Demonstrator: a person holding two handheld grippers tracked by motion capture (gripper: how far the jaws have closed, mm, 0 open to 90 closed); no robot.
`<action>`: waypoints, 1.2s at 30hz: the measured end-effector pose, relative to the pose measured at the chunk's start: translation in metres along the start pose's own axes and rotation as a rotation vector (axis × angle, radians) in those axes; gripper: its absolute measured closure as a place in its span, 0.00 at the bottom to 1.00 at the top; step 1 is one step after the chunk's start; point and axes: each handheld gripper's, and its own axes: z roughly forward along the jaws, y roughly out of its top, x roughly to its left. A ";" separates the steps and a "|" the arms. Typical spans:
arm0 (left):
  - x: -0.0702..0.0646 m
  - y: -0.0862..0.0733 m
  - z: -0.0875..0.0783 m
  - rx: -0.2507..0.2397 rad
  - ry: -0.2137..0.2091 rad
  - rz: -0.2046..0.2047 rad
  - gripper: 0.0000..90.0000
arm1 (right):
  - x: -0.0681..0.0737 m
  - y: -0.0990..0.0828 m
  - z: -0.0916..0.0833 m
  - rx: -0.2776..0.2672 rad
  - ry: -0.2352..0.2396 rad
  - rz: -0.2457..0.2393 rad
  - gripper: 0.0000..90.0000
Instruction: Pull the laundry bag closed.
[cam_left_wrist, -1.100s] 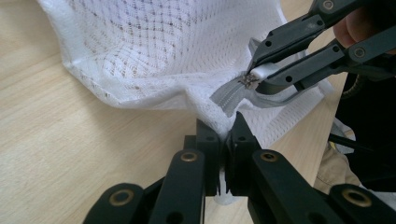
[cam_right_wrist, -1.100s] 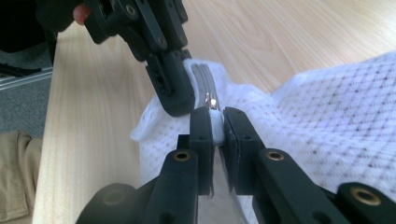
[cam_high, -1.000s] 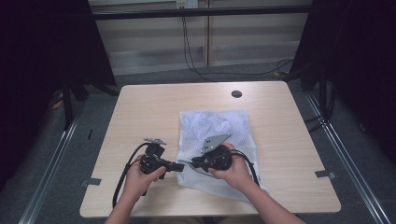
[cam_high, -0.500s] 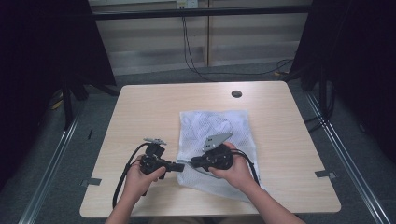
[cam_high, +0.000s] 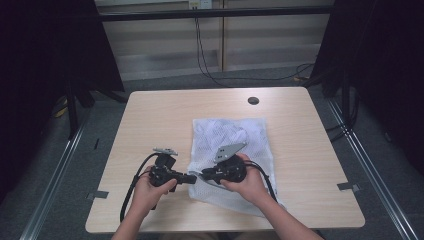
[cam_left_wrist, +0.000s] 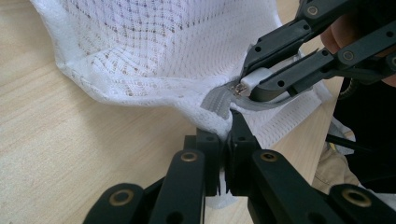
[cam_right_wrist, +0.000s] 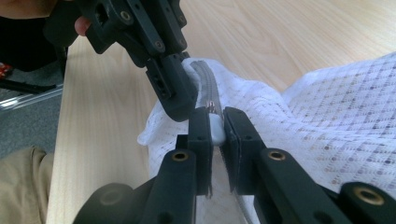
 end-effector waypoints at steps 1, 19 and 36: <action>0.000 0.000 0.000 0.000 -0.002 0.000 0.96 | 0.000 0.000 0.001 -0.001 0.006 -0.001 0.90; 0.000 0.000 0.001 0.008 -0.003 0.001 0.96 | -0.001 0.000 0.001 0.011 0.006 0.007 0.91; 0.000 -0.001 -0.002 -0.002 -0.003 -0.020 0.96 | -0.005 -0.004 -0.017 0.020 -0.012 -0.006 0.92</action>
